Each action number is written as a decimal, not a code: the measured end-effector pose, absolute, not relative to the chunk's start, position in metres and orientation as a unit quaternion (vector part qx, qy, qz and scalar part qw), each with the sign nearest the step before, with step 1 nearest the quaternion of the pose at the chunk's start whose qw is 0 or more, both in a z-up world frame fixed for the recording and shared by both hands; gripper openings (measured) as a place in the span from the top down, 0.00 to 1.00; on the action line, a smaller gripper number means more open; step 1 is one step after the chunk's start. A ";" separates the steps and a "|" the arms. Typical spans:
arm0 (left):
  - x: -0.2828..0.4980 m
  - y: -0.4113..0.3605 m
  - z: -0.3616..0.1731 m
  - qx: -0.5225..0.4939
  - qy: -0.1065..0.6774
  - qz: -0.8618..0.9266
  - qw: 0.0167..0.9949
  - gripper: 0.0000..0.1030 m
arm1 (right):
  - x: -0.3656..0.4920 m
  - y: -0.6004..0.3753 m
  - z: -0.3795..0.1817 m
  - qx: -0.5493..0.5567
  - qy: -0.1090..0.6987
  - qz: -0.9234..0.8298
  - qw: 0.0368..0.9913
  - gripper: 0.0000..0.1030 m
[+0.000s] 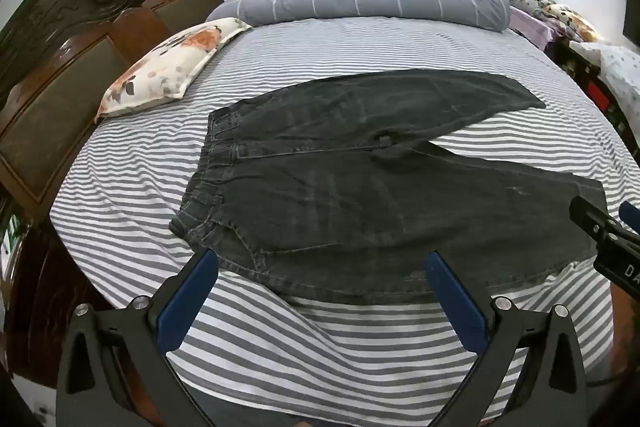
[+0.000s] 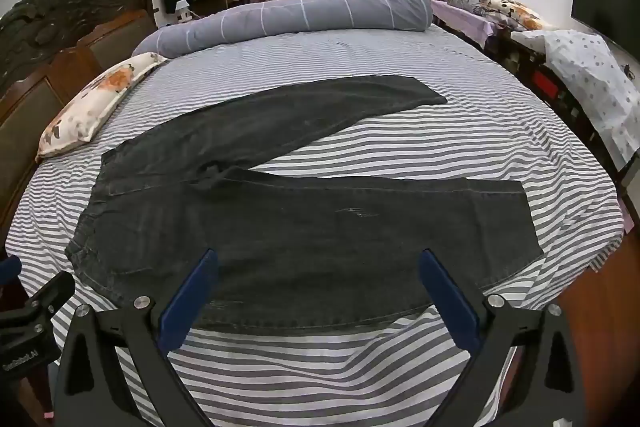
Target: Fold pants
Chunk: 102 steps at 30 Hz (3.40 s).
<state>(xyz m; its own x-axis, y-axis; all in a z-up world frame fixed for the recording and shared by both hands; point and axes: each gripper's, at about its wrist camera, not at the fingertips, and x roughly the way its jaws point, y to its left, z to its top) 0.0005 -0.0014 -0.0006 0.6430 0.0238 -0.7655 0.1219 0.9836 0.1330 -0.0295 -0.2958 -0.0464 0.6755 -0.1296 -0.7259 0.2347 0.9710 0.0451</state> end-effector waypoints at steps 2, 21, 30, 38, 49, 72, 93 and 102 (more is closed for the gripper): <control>0.001 -0.001 -0.001 0.077 0.423 -0.034 0.902 0.00 | -0.028 -0.294 -0.046 0.066 0.390 -0.100 0.913 0.03; -0.001 0.001 -0.009 0.075 0.422 -0.030 0.903 0.00 | -0.030 -0.296 -0.047 0.076 0.392 -0.094 0.912 0.03; -0.001 0.003 -0.010 0.074 0.423 -0.028 0.902 0.00 | -0.030 -0.296 -0.049 0.076 0.393 -0.094 0.912 0.03; -0.001 0.003 -0.011 0.074 0.424 -0.028 0.902 0.00 | -0.029 -0.297 -0.050 0.077 0.395 -0.095 0.911 0.03; -0.001 0.003 -0.010 0.074 0.424 -0.028 0.902 0.00 | -0.028 -0.297 -0.050 0.078 0.395 -0.097 0.910 0.03; -0.004 0.004 -0.015 0.076 0.422 -0.031 0.903 0.00 | -0.029 -0.300 -0.053 0.080 0.395 -0.100 0.910 0.03; -0.001 0.003 -0.013 0.073 0.423 -0.032 0.903 0.00 | -0.027 -0.299 -0.051 0.079 0.397 -0.098 0.909 0.03; 0.007 0.007 -0.013 0.070 0.421 -0.032 0.904 0.00 | -0.029 -0.295 -0.046 0.071 0.367 -0.071 0.925 0.03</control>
